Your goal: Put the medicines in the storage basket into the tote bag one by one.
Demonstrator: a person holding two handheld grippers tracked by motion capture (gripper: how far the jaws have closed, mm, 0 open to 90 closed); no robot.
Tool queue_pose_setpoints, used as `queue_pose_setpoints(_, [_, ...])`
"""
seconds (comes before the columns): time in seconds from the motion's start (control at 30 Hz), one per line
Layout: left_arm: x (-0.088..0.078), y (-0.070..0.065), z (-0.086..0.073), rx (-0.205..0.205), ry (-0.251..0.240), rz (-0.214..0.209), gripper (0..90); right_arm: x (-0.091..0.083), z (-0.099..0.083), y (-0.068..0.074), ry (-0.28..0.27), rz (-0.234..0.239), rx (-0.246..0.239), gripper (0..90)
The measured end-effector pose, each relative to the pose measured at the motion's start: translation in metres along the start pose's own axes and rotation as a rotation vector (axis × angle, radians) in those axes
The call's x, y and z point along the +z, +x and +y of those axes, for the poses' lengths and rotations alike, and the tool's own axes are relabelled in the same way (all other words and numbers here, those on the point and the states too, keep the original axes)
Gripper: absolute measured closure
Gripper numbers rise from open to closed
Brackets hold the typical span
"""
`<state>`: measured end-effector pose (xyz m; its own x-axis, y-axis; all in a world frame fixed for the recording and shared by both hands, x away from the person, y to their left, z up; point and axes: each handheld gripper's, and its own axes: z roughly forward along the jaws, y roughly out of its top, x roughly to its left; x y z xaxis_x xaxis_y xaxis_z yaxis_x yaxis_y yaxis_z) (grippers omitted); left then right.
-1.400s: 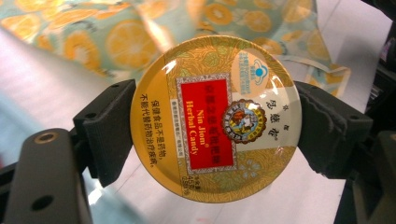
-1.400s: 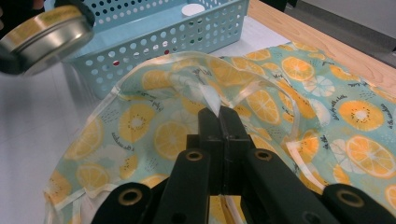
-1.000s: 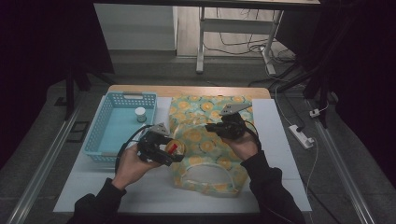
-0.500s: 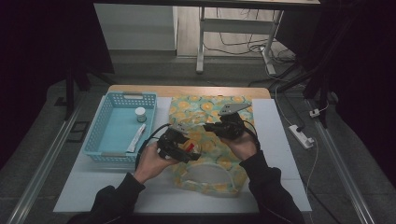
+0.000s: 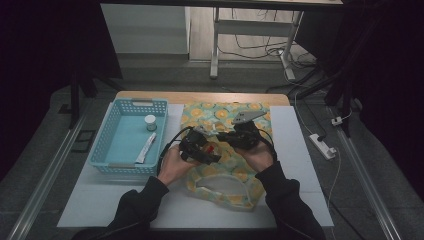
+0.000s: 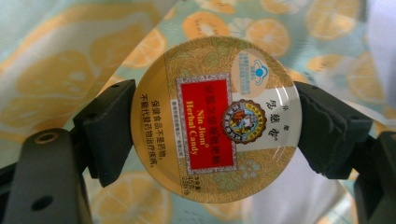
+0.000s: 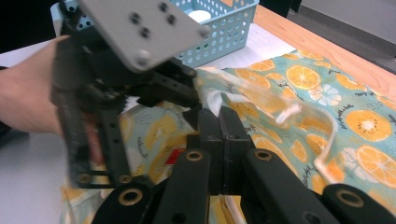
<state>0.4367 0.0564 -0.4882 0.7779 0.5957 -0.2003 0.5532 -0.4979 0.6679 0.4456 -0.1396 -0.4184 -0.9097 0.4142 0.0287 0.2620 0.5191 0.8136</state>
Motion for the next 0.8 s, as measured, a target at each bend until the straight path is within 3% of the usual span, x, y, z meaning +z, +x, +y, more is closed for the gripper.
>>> queue_pose_setpoints(0.33, [0.018,0.018,0.004,-0.033,-0.015,0.030,20.3,0.005,-0.003,-0.004,0.015,-0.018,0.007,90.0])
queue_pose_setpoints(0.8, [0.040,0.033,0.004,-0.017,-0.031,0.078,20.2,0.010,-0.007,-0.008,0.023,-0.038,0.019,90.0])
